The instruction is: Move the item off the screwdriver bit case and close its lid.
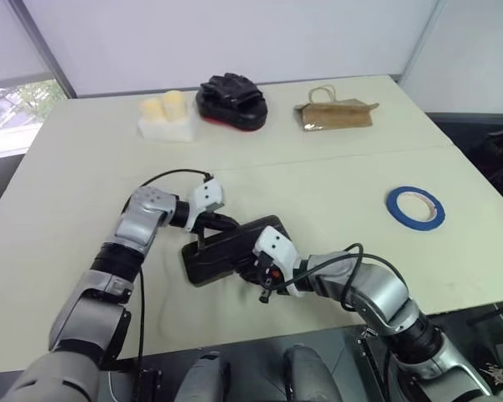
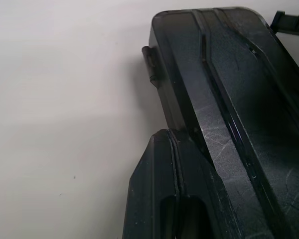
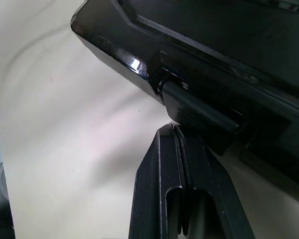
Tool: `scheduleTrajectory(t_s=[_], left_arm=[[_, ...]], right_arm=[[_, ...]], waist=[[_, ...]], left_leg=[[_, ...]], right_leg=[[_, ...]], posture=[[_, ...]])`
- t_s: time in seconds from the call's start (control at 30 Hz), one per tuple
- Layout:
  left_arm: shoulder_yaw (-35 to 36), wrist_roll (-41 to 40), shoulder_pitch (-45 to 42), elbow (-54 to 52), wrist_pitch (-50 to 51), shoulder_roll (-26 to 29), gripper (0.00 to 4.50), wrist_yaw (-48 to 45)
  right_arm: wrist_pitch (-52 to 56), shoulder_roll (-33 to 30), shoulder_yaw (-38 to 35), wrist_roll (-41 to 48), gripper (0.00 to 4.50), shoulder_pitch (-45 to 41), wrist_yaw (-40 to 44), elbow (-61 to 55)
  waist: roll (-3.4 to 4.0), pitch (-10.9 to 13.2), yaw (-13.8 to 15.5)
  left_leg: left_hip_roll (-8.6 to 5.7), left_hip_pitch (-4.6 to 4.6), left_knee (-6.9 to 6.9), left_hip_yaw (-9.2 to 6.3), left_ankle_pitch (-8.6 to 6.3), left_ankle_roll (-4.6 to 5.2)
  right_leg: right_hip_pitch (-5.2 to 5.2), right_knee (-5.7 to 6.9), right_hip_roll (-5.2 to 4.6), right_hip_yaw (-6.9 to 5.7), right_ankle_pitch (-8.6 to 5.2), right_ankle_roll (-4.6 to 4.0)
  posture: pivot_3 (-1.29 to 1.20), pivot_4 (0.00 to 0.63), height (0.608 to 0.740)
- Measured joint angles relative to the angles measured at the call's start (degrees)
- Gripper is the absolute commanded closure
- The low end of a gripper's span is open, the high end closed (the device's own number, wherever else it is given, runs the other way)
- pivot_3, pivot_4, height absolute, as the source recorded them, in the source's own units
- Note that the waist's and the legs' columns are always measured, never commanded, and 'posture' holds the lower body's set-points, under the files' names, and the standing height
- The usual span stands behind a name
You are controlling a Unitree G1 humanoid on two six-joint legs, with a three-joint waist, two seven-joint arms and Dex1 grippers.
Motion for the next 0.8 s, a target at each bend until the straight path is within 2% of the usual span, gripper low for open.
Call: scheduleTrajectory(t_s=[0.8], left_arm=[[0.44, 2.75, 2.64, -2.14, -1.94, 0.27, 4.5, 1.24]], right_arm=[[0.56, 0.67, 1.12, -0.53, 4.49, -1.7, -0.2, 1.13]], waist=[[0.07, -0.32, -0.8]], left_leg=[[0.0, 0.03, -0.04, -0.05, -0.02, 0.04]], right_leg=[[0.02, 0.01, 0.01, -0.01, 0.0, 0.0]], posture=[[0.0, 0.15, 0.74]])
